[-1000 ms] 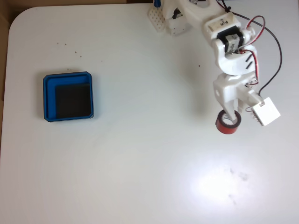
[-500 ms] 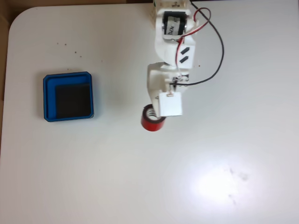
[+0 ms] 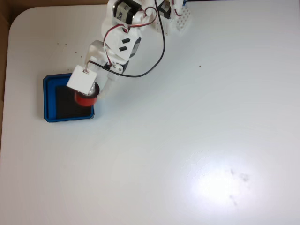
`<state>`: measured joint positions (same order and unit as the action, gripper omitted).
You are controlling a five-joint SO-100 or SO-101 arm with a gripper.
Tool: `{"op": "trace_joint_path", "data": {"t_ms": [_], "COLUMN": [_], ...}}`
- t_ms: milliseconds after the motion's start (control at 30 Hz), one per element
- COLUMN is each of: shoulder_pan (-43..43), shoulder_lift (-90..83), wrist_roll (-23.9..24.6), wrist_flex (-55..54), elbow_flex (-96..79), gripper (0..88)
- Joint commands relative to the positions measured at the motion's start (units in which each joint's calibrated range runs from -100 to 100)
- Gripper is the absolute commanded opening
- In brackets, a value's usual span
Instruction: Pick the red roll and drop it in the blue box
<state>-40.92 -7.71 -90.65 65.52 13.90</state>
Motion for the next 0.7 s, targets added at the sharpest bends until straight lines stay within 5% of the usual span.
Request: {"op": "trace_joint_path", "data": {"t_ms": [0, 667], "shoulder_pan": [-3.0, -14.5], "shoulder_lift": [-2.4, 6.0], "wrist_roll": [-0.3, 0.2], "wrist_flex": [0.0, -0.9], "elbow_flex": [-0.2, 0.5], "gripper": [0.5, 0.5]}}
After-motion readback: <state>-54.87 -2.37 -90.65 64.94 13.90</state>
